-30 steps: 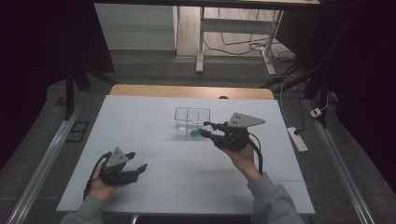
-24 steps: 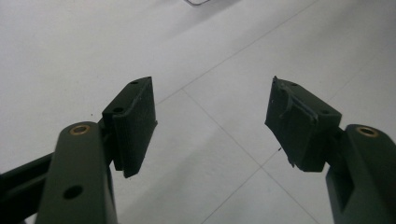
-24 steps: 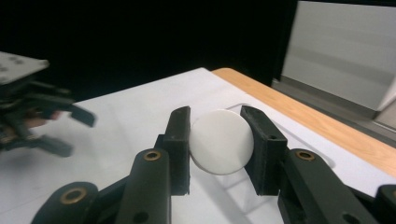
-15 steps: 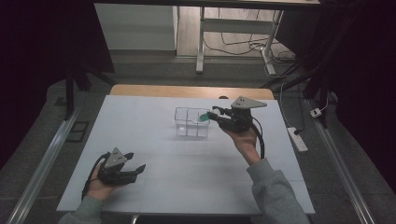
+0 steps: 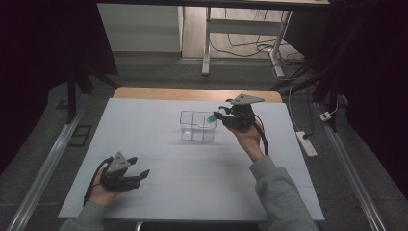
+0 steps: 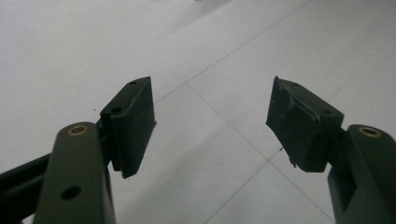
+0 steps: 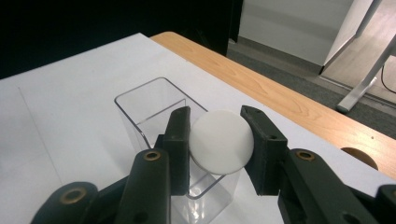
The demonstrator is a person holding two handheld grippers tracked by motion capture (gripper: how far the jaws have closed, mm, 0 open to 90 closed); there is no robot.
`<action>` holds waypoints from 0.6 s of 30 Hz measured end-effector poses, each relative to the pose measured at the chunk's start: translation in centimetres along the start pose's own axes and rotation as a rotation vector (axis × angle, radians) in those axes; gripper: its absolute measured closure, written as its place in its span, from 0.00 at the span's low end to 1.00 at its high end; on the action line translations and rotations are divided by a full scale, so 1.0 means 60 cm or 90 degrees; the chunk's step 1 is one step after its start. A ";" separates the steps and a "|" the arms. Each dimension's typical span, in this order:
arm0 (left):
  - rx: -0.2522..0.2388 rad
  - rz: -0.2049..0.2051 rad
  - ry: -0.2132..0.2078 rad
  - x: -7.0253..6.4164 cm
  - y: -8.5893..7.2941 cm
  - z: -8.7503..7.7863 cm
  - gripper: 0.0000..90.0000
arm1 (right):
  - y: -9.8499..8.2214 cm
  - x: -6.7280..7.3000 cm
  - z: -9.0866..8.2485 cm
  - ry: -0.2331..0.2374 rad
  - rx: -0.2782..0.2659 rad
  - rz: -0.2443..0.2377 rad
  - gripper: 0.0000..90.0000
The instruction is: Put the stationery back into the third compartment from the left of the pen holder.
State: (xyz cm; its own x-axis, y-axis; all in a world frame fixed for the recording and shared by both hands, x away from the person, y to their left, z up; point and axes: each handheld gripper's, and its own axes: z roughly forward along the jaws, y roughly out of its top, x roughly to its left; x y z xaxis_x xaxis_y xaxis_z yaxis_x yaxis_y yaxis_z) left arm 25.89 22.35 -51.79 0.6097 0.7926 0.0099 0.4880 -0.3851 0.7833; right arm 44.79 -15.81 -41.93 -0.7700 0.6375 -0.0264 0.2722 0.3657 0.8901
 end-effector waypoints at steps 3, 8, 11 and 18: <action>-0.001 -0.002 0.001 0.002 -0.001 -0.001 0.35 | -0.002 0.001 0.007 0.005 0.005 -0.003 0.72; 0.001 -0.001 -0.001 0.001 -0.001 0.000 0.35 | -0.005 0.003 0.017 0.010 0.026 -0.009 0.67; 0.003 0.003 -0.002 0.000 -0.001 0.001 0.35 | -0.005 0.008 0.017 -0.009 0.025 -0.013 0.53; 0.003 0.001 -0.003 0.001 -0.002 0.001 0.35 | -0.021 0.018 -0.002 0.001 0.001 -0.009 0.46</action>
State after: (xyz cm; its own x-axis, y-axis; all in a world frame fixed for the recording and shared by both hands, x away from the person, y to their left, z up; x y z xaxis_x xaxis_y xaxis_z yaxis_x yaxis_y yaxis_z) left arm 25.92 22.41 -51.91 0.6127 0.7903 0.0082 0.4903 -0.3883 0.7803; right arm 43.55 -15.67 -43.04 -0.7749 0.6309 -0.0381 0.2623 0.3758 0.8888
